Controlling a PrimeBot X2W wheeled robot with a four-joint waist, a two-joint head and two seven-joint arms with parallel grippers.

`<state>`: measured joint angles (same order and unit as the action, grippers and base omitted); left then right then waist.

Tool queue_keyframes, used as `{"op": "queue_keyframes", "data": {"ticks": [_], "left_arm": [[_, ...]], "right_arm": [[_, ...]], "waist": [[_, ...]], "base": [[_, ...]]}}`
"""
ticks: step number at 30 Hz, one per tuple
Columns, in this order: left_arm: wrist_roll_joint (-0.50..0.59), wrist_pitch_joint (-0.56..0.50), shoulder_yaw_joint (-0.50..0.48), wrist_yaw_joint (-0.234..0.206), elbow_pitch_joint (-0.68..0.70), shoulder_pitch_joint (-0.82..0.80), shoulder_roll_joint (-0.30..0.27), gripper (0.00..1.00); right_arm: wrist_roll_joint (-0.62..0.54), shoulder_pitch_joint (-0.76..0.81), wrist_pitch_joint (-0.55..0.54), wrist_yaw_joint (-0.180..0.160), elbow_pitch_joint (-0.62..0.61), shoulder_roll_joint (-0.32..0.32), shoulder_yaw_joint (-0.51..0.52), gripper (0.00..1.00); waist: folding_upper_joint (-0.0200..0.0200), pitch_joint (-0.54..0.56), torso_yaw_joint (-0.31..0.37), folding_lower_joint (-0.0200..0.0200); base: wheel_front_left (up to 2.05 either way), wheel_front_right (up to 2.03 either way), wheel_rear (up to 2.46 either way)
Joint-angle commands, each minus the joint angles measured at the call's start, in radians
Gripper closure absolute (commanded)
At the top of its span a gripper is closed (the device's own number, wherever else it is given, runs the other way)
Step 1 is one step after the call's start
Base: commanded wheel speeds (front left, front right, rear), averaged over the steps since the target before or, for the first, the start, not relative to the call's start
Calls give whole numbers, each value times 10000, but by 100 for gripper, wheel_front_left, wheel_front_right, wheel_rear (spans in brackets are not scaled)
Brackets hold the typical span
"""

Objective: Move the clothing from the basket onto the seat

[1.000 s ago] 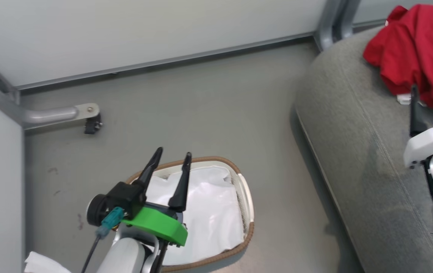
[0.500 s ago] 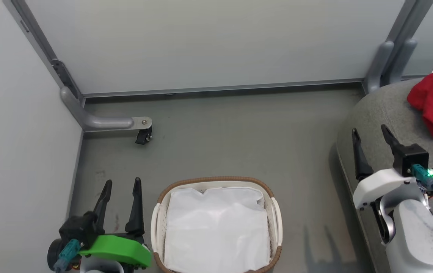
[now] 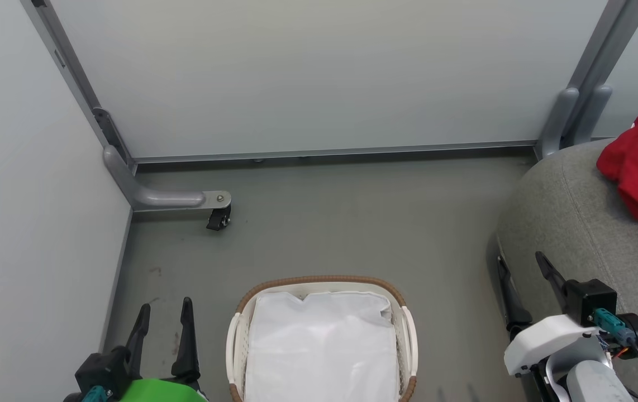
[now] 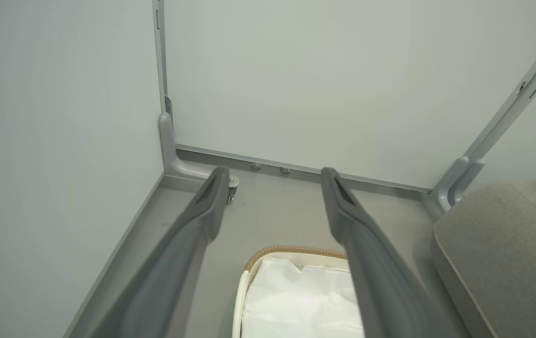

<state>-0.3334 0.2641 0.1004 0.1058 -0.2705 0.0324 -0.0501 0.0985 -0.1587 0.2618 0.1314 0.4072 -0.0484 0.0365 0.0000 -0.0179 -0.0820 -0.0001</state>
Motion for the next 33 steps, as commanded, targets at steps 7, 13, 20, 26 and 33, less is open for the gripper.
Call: {"op": "queue_keyframes", "data": {"ticks": [7,13,20,26,33], "left_arm": [[-87,3,-36,-21,-9,256,-8,0],[-47,3,14,-4,-39,211,-9,0],[60,3,37,45,-98,138,-9,0],[-315,-80,-1,14,-387,115,14,100],[-1571,-410,-174,38,-330,-43,-24,100]], "right_arm": [[207,359,47,-14,-334,-43,-79,0],[232,436,47,-14,-412,-40,0,0],[340,501,47,-14,-443,-42,-36,0],[677,496,-182,0,-45,83,21,100],[2096,486,-548,-1,-199,71,105,100]], "waist": [[0,66,147,1],[0,78,174,1],[0,66,151,1],[0,69,164,1],[0,74,202,1]], "base": [[0,0,0],[0,0,0],[0,0,0],[0,0,0],[0,0,0]]}}
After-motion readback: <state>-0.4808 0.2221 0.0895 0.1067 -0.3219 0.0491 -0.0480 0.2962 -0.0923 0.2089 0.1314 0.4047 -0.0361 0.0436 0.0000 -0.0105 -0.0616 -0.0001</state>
